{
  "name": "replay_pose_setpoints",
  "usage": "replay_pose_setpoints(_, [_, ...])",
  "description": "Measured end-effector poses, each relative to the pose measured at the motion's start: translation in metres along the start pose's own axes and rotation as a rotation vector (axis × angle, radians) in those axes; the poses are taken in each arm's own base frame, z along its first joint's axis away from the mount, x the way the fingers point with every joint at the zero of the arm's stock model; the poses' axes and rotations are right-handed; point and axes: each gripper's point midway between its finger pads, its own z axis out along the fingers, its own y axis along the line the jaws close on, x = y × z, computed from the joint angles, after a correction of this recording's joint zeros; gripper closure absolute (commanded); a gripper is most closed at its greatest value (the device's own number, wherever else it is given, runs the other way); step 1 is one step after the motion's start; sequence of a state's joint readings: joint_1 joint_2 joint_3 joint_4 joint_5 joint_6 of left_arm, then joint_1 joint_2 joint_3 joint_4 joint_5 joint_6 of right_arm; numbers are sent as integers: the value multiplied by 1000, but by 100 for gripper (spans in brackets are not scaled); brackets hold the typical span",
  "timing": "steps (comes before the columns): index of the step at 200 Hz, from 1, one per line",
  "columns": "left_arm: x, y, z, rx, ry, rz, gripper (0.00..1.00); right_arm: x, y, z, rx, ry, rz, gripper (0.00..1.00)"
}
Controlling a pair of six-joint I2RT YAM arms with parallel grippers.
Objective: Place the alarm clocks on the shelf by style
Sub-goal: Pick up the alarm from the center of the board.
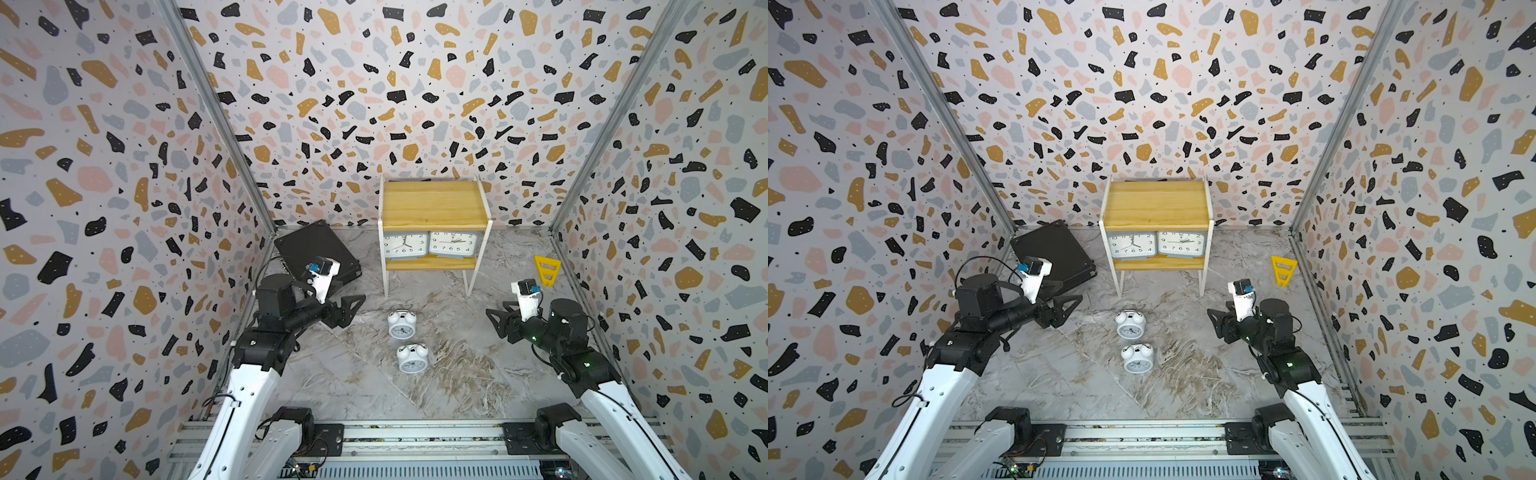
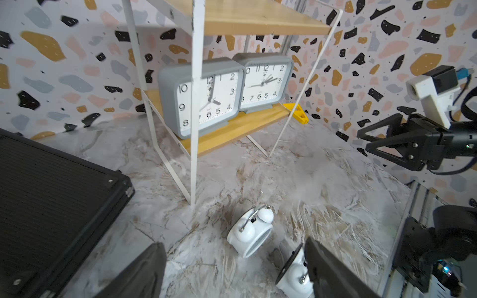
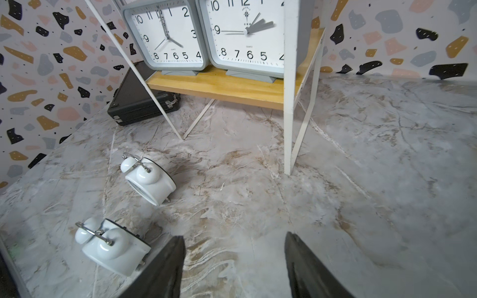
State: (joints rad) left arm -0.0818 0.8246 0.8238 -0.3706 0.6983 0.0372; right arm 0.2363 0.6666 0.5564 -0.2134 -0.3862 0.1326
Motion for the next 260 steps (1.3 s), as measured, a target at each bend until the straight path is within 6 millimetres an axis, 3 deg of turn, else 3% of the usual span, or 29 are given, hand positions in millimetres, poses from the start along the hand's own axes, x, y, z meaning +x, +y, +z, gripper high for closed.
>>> replay_pose_setpoints(47, [17,-15,17,135,67,-9,16,20,8,5,-67,31,24,34])
replay_pose_setpoints(78, [32,-38,33,216,128,81,19,24,12,9,-99,28,28,35])
replay_pose_setpoints(102, [53,-48,52,249,231,126,27,26,14,13,-119,33,33,34])
replay_pose_setpoints(158, [83,-34,93,189,398,166,26,28,16,17,-140,34,36,34])
replay_pose_setpoints(203, [92,-26,121,188,439,182,27,28,15,20,-141,35,37,34])
replay_pose_setpoints(260, [103,-20,134,202,468,207,32,31,14,22,-140,48,43,33])
